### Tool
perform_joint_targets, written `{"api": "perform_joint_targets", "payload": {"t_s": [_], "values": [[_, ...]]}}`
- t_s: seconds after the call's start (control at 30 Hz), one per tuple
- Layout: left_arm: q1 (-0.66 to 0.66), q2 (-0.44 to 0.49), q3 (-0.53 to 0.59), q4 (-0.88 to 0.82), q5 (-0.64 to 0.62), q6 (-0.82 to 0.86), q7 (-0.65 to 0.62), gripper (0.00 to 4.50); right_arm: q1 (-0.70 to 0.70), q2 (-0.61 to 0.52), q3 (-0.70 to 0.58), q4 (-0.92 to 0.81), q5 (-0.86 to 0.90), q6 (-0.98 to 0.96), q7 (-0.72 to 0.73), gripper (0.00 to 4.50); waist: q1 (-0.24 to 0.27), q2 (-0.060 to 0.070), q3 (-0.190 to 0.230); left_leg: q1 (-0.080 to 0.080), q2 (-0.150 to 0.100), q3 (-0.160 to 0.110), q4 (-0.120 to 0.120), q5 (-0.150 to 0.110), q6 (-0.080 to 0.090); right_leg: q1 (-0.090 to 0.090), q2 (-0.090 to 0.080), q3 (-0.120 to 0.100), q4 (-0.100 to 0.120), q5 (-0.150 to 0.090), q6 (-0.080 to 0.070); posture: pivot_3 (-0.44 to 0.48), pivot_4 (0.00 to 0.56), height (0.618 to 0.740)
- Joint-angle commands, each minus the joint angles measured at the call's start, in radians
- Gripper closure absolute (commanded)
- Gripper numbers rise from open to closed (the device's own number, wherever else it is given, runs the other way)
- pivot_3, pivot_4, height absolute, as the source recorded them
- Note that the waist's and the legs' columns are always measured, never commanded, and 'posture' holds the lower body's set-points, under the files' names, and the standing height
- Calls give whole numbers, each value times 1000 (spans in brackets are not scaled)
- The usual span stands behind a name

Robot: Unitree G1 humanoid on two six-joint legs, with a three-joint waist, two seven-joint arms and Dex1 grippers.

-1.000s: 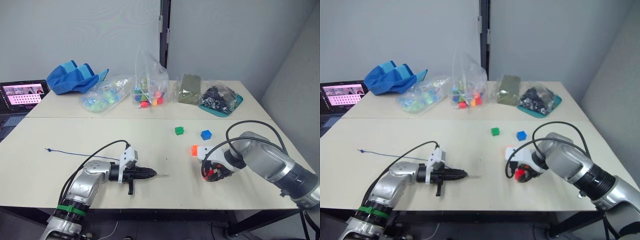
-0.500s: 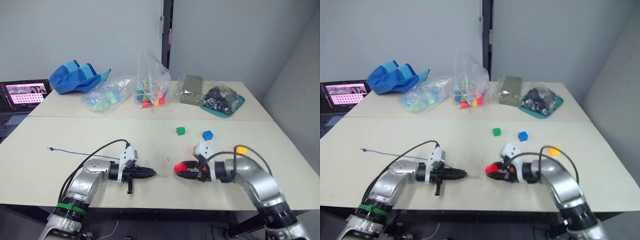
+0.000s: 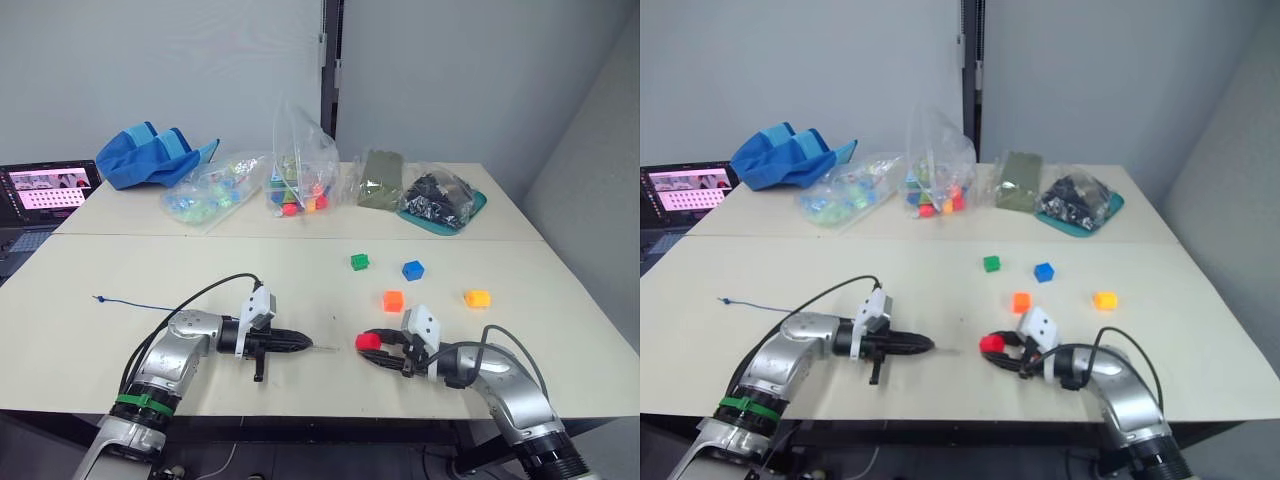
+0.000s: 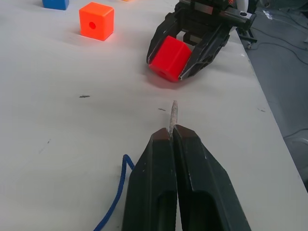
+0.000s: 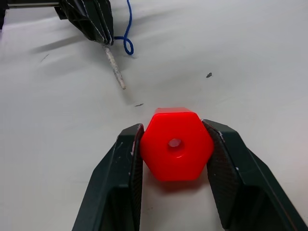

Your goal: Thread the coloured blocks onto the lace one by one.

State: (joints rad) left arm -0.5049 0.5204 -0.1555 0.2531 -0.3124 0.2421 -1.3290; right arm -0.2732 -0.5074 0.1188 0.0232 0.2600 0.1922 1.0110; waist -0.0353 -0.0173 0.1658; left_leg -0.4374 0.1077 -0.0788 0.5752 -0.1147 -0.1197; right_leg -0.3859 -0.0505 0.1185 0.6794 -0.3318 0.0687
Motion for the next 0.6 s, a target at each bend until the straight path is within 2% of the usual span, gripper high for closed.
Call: {"api": "perform_joint_targets", "payload": {"t_s": [0.03, 0.2, 0.37, 0.6], "values": [[-13, 14, 7, -11, 0, -13, -12, 4500, -5, -74, -37, -58, 38, 82, 35, 1795, 3, 0, 0, 0, 0, 0, 0, 0, 0, 0, 0, 0, 0, 0, 0, 0, 150, 740], [-10, 23, 9, -11, -3, -12, -16, 4500, -24, -153, -79, -215, 124, 245, 38, 71, -2, 0, 0, 0, 0, 0, 0, 0, 0, 0, 0, 0, 0, 0, 0, 0, 150, 740], [-25, 13, 0, 1, 1, -17, -23, 4500, -27, -251, -60, -483, 150, 513, -66, 28, -3, 0, 0, 0, 0, 0, -1, 0, 0, -1, 0, 0, 0, 0, 0, 0, 150, 740], [-33, 10, -6, 5, 3, -20, -29, 4500, -82, -172, 36, -635, 123, 813, -316, 28, -5, 0, 0, 0, 0, 0, 0, 0, 0, -1, 0, 1, 0, 0, 0, 0, 150, 740]]}}
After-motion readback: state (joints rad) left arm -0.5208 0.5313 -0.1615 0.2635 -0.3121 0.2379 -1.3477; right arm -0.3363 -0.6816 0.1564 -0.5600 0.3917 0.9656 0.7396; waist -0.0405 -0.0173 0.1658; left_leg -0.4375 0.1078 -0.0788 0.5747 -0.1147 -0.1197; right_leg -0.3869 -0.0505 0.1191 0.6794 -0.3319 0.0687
